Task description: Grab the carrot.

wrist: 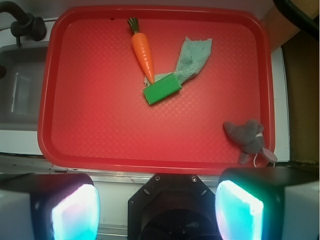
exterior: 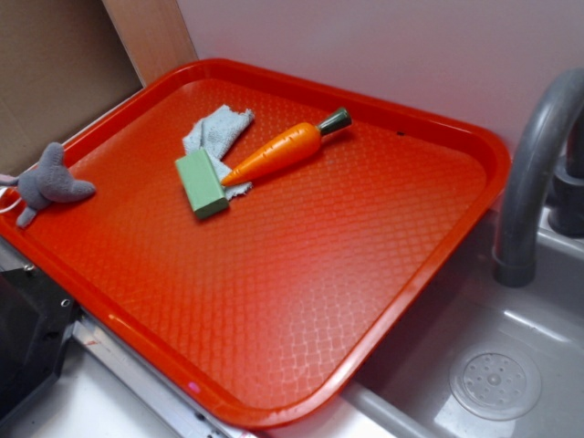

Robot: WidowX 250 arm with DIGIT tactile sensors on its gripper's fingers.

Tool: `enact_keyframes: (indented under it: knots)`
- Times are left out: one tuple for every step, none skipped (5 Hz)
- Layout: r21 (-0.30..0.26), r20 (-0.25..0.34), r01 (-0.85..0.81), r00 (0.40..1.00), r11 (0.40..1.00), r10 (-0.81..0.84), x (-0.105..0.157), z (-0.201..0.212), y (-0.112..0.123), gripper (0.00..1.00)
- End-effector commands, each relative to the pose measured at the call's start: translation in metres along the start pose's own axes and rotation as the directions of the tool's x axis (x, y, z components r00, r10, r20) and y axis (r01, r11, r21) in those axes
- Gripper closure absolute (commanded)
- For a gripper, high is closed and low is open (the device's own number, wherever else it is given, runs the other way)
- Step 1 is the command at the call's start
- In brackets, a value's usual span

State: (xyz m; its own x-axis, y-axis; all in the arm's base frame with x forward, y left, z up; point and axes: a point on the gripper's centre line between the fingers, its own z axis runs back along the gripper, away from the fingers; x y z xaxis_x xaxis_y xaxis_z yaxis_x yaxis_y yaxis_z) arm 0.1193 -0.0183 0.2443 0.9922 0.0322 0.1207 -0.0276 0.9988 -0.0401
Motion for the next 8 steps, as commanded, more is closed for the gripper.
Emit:
enact_keyframes:
  knots:
    - [0.0,0.0,0.0,1.0,1.0,0.0,0.0,0.0,0.0,0.0]
    - [-0.016,0.083,-0.063,0.994,0.998,0.064,0.02,-0.022,-0.002,0.0]
    - [-0.018,0.111,-0.017,0.994,1.0,0.019,0.038,-0.035,-0.005,0.0]
    - [0.031,0.146,-0.013,0.989,0.999,0.008,0.054,-0.056,-0.006,0.0]
    - [0.036,0.192,0.02,0.981,0.999,-0.027,0.071,-0.076,-0.011,0.0]
    - [0.024,0.16,0.029,0.987,0.999,-0.032,0.09,-0.108,-0.019,0.0]
    - [-0.007,0.133,0.037,0.99,0.999,-0.035,0.107,-0.135,-0.02,0.0]
    - [0.008,0.107,0.02,0.994,1.0,-0.02,0.126,-0.155,-0.015,0.0]
